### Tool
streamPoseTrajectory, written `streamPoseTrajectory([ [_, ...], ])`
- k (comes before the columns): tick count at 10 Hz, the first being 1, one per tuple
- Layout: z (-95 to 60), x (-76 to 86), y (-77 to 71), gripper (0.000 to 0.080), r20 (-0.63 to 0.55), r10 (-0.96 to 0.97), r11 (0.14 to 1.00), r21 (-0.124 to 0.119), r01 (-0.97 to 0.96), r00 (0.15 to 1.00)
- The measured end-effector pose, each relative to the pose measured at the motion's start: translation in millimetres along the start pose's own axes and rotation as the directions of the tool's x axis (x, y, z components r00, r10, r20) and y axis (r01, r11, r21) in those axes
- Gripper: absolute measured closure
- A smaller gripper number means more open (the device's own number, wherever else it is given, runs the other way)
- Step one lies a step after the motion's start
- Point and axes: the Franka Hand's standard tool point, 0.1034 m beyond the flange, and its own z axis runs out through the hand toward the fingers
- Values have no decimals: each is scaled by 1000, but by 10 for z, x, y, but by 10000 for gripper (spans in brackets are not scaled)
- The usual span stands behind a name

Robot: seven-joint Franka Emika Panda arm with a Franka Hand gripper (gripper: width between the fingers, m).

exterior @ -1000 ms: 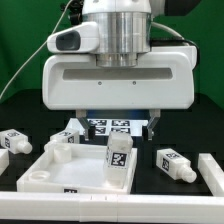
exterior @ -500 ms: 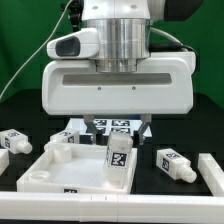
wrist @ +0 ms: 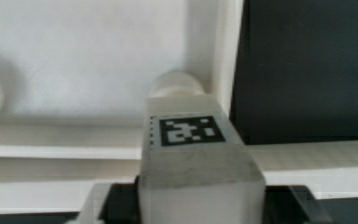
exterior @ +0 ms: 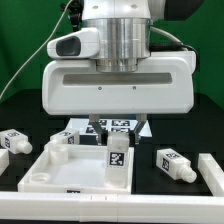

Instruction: Assemble one leg

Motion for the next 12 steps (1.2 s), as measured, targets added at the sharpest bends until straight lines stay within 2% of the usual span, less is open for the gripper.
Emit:
streamPoseTrajectory([
  [5,3,-3,-46,514,5,284,959,17,-284,959],
  [7,14,7,-143,514,-10,476,879,29,-475,879],
  [9,22,20,-266,514,-11,689,724,53,-688,725],
  [11,25,35,-334,514,7,811,583,72,-809,585],
  [12,24,37,-340,514,8,810,584,74,-808,586],
])
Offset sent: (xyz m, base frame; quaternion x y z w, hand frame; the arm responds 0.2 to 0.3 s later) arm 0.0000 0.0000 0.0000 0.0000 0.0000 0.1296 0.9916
